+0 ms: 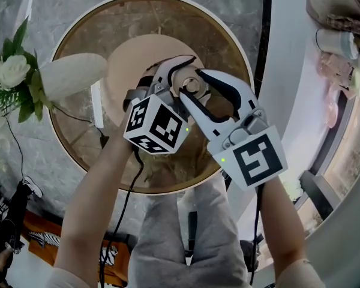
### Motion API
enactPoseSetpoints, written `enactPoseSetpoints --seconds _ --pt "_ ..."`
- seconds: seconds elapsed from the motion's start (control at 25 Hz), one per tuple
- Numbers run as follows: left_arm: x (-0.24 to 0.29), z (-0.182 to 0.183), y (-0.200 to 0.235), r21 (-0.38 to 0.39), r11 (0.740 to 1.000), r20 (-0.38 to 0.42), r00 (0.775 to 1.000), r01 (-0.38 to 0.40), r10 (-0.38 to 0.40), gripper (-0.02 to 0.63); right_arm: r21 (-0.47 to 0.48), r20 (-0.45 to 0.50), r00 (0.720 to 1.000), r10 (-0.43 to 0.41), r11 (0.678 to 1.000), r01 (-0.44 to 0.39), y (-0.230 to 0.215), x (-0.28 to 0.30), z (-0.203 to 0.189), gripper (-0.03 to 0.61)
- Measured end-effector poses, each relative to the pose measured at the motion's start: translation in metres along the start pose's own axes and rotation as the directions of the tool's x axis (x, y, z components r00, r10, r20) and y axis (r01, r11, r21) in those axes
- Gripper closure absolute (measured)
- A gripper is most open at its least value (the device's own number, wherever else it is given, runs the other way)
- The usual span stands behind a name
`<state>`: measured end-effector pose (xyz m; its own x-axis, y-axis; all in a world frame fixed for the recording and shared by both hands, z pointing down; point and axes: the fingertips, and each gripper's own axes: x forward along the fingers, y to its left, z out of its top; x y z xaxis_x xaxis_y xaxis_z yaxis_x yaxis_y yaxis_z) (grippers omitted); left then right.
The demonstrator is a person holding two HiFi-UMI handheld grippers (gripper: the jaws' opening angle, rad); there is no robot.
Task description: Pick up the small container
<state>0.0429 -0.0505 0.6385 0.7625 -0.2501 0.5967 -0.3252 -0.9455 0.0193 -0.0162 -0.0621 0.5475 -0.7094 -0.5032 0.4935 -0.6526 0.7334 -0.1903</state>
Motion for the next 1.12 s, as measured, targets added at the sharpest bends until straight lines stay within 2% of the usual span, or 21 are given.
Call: enactPoseSetpoints --seconds 0.16,0.28,0.4,0.6,0.84,1.12 --pt "0.0 0.0 0.0 0.0 1.0 -0.001 1.0 -0.001 0.001 0.268 -0.016 0.01 1.0 0.023 1.0 -0.023 0.005 0.002 -0.002 0.411" --pt "0.0 -0.001 0.0 0.0 1.0 -0.001 1.0 0.001 -0.001 0.268 -0.008 -0.015 1.0 0.017 1.0 -0.017 0.005 0.007 -0.012 0.411" --pt "0.0 -0.001 -0.001 -0.002 1.0 -0.001 1.0 -0.001 0.001 0.268 -0.005 0.005 1.0 0.009 1.0 -0.009 0.004 0.01 -0.013 0.422" --pt "0.0 -0.001 -0.001 0.0 1.0 -0.001 1.0 0.003 -0.003 0.268 -0.066 0.014 1.0 0.003 0.998 -0.002 0.006 0.01 -0.015 0.434" --pt "0.0 -0.001 -0.002 0.004 1.0 -0.01 1.0 0.006 -0.006 0.27 -0.075 0.002 1.0 0.023 0.997 -0.023 0.006 0.009 -0.015 0.436" --pt "-0.006 0.009 -0.012 -0.028 1.0 -0.022 1.0 0.006 -0.006 0.27 -0.074 -0.007 0.999 0.04 0.996 -0.04 0.011 -0.003 -0.01 0.436"
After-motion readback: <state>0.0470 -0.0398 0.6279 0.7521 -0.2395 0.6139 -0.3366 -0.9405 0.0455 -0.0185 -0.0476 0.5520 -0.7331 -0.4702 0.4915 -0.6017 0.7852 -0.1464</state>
